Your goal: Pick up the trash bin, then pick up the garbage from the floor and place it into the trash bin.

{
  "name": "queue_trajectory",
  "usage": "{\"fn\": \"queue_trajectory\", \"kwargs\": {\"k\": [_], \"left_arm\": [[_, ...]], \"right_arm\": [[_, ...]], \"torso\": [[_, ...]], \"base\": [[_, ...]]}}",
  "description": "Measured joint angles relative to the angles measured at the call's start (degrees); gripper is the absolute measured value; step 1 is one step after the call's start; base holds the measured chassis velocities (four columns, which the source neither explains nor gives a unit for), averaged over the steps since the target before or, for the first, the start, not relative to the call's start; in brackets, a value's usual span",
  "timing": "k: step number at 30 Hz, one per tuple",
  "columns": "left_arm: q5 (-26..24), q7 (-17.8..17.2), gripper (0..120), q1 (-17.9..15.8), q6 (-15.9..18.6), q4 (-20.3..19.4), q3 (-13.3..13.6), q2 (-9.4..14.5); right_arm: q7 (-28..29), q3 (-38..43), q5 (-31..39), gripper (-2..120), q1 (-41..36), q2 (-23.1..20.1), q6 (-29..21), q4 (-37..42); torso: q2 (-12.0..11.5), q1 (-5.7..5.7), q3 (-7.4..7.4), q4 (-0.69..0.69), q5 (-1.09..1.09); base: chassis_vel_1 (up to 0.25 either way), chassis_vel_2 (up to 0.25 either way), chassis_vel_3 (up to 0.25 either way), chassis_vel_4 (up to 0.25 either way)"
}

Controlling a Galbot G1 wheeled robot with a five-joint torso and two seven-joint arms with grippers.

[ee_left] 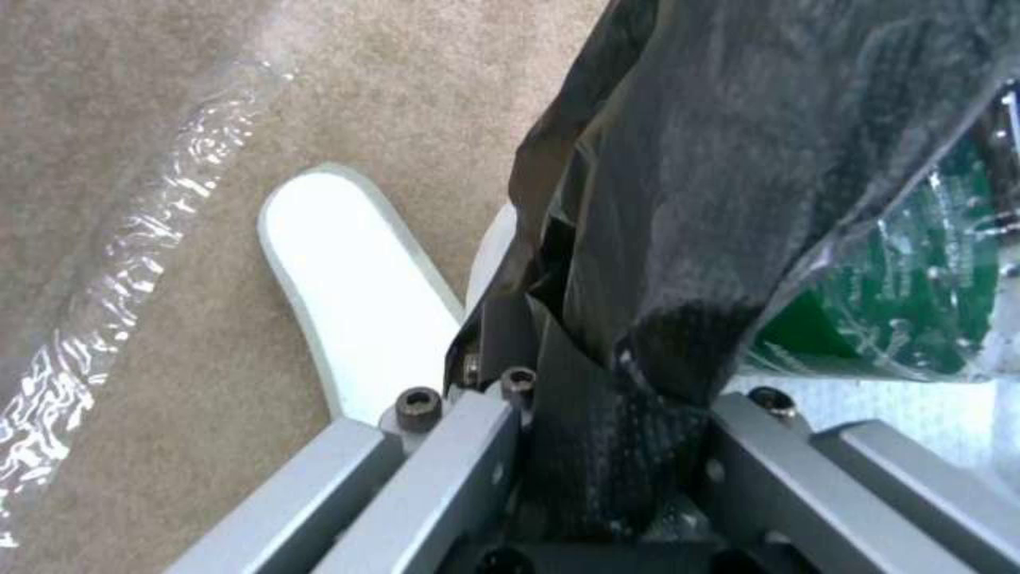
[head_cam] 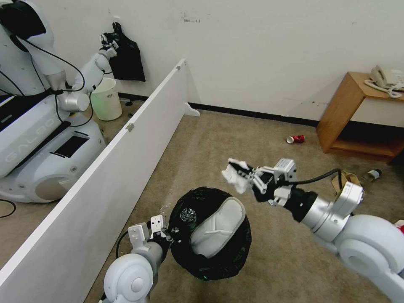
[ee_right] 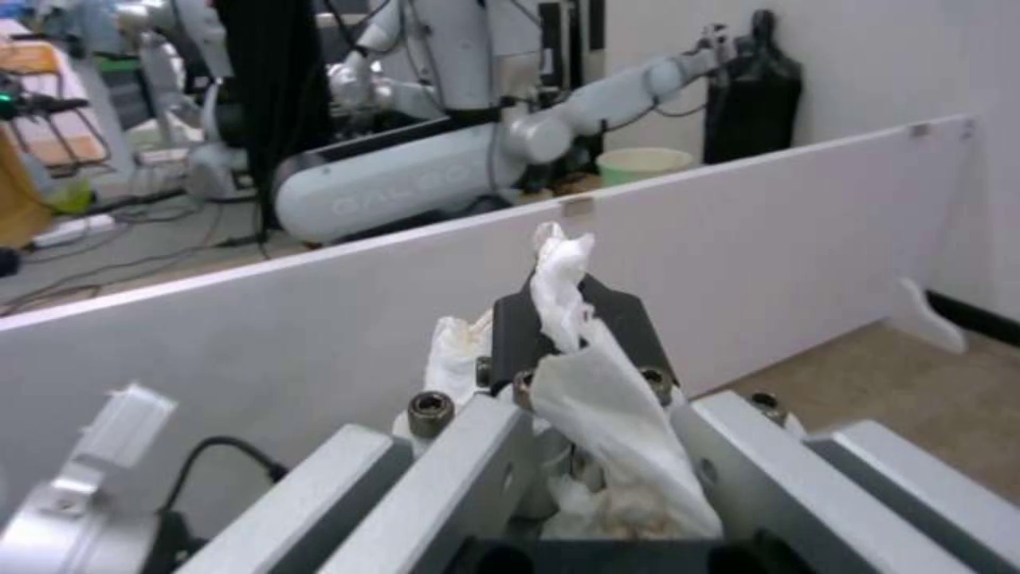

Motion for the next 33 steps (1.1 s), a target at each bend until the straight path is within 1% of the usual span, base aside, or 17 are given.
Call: {"fn": "queue_trajectory", "kwargs": {"k": [5,9,11,18,23,32,33], "left_arm": [[-0.9,-0.8,1,-1.2,0.3,0.3,0.4,-0.8],[-2.0,-1.2,1,-1.3,0.3,0.2,0.4,-0.9],[-2.8,-1.5,1,-1.4,0.3,0.0,0.4,-0.9],[-3.1,-1.6,1,-1.6,0.3,0.0,0.4,-1.2],[-3.1,-1.6,1,-0.8,0.3,-0.7,0.0,-1.4],[-3.2,-1.4,1,0.5,0.3,-1.8,-1.0,-1.2],[-3.2,-1.3,1,0.7,0.3,-1.9,-1.3,-1.3]], "right_arm": [[-0.9,-2.5,-1.9,0,-0.1,0.5,0.2,-0.9],[-1.4,-3.8,-2.8,0,-0.3,1.0,0.3,-1.4],[-2.0,-5.5,-4.0,0,-0.3,1.9,0.3,-2.1],[-3.0,-7.3,-5.9,0,-0.2,3.2,0.3,-3.2],[-4.7,-8.2,-8.0,0,-0.5,3.9,1.0,-4.4],[-5.1,-10.1,-9.9,1,-0.4,5.1,1.4,-5.8],[-5.2,-10.6,-10.2,7,-0.2,5.4,1.5,-6.1]], "torso": [[0.0,0.0,0.0,0.0,0.0],[0.0,0.0,-0.01,0.0,0.0],[0.0,0.0,-0.01,0.0,0.0],[0.0,0.0,-0.01,0.0,0.0],[0.0,0.0,-0.01,0.0,0.0],[0.0,0.0,0.0,0.0,0.0],[0.0,0.0,0.0,0.0,0.01]], "base": [[0.0,0.0,0.0,0.0],[0.0,0.0,0.0,0.0],[0.0,0.0,0.0,0.0],[0.0,0.0,0.0,0.0],[0.0,0.0,0.0,0.0],[0.0,0.0,0.0,0.0],[0.0,0.0,0.0,0.0]]}}
